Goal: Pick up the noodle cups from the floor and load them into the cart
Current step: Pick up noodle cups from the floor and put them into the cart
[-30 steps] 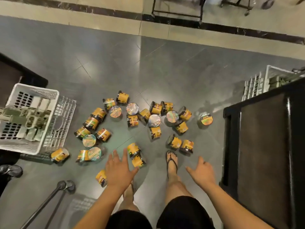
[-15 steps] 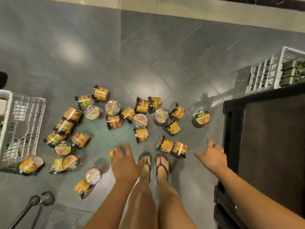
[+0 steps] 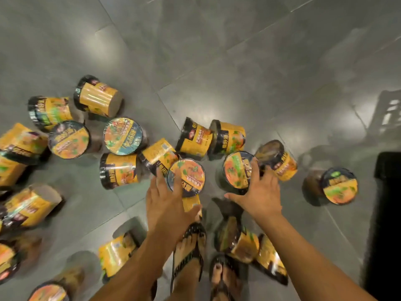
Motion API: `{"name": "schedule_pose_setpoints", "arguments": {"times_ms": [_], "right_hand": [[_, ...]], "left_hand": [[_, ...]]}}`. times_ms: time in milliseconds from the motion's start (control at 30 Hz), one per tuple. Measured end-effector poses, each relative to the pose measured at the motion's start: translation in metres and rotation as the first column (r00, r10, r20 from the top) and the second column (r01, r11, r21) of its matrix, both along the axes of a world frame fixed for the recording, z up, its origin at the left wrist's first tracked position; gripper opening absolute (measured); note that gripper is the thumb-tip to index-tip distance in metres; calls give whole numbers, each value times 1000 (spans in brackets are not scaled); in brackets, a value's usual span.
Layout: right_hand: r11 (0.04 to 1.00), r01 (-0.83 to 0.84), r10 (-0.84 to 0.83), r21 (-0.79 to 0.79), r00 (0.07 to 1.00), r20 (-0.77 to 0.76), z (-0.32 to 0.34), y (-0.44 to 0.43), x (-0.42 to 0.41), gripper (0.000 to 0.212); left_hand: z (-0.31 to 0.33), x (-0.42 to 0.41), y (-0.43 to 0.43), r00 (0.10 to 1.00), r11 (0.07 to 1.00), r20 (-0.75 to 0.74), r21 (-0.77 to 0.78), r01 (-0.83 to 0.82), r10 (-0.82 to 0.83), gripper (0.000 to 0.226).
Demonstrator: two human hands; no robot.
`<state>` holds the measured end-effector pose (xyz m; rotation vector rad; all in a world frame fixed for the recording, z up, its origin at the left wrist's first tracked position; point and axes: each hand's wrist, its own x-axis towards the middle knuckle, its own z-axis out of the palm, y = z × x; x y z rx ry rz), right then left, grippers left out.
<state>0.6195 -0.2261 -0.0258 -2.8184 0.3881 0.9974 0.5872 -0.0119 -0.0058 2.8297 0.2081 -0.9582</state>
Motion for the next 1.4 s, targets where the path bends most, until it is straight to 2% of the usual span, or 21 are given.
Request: {"name": "schedule_pose_setpoints", "arguments": {"times_ms": [133,300,467,567,667,800,1000,1100,1200,1300,1400], "right_hand": [[999,-33,35,-26,998,60,-51,-3,4,131],[997,-33,43,-65,986,159,-77,-10,1,133],[998,-51,58,-42,975,214,-83,-11,2,125],[998,-26,14,53,977,214,-74,-13,0,110],[991,-1,-28,135,977,212,-44,-13,-5,108],[963,47,-128,266,947,293,26,-8,-20,110],[936,76,-184,344,939,291,170,13,-48,110],[919,87,-203,384,941,272,244,28,-66,113],[902,94,-223,422,937,269,315,41,-89,105],[892,80,-220,445,937,272,384,49,-113,104],[909,22,-147,416,951,271,445,54,-139,106]], "left_hand": [[-58,12,-6,995,997,68,9,71,-71,107],[-89,14,-17,990,997,120,49,67,-73,109],[-97,19,-25,995,999,99,54,7,-13,115],[-90,25,-26,996,998,83,44,-46,42,115],[-65,24,-26,991,995,107,39,-89,84,115],[8,11,-22,973,986,165,-64,-154,162,117],[167,-28,-8,975,986,170,-114,-123,141,115],[246,-54,4,959,983,222,-85,-160,176,117],[315,-84,21,917,964,296,-77,-255,267,113],[391,-114,31,911,943,261,2,-332,320,112],[454,-153,41,871,910,282,-14,-415,402,112]]}}
